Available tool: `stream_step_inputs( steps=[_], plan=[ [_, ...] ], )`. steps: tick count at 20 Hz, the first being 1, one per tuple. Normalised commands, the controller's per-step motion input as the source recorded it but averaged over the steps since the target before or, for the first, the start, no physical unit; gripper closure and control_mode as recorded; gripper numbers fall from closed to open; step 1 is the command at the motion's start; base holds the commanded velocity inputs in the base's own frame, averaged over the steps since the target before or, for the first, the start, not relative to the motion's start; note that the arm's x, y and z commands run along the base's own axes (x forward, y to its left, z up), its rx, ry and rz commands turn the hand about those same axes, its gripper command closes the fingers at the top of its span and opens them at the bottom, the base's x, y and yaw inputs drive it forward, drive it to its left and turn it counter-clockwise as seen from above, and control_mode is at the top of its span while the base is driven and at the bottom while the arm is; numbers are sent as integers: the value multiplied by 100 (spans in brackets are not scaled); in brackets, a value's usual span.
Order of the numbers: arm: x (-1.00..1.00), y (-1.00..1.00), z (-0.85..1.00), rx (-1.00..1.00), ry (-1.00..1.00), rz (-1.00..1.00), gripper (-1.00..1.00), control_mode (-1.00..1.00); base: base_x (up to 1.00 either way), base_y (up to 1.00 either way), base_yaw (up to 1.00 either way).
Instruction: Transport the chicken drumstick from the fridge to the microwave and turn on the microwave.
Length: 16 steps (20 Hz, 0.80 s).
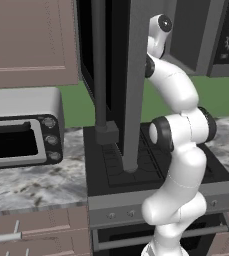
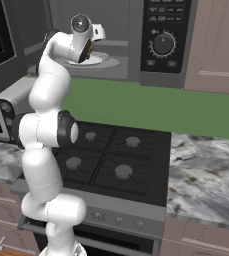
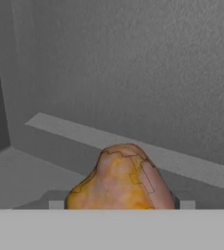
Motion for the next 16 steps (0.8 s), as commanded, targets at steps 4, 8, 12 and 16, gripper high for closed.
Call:
stream_step_inputs(
  steps=[4,8,12,16],
  plan=[
    [0,0,-11,0,-3,0,100,-100,0,0,0],
    [0,0,-7,0,0,0,-100,-100,0,0,0],
    [-1,0,-1,0,0,0,-100,-100,0,0,0],
    [-5,0,0,0,0,0,-100,-100,0,0,0]
  ],
)
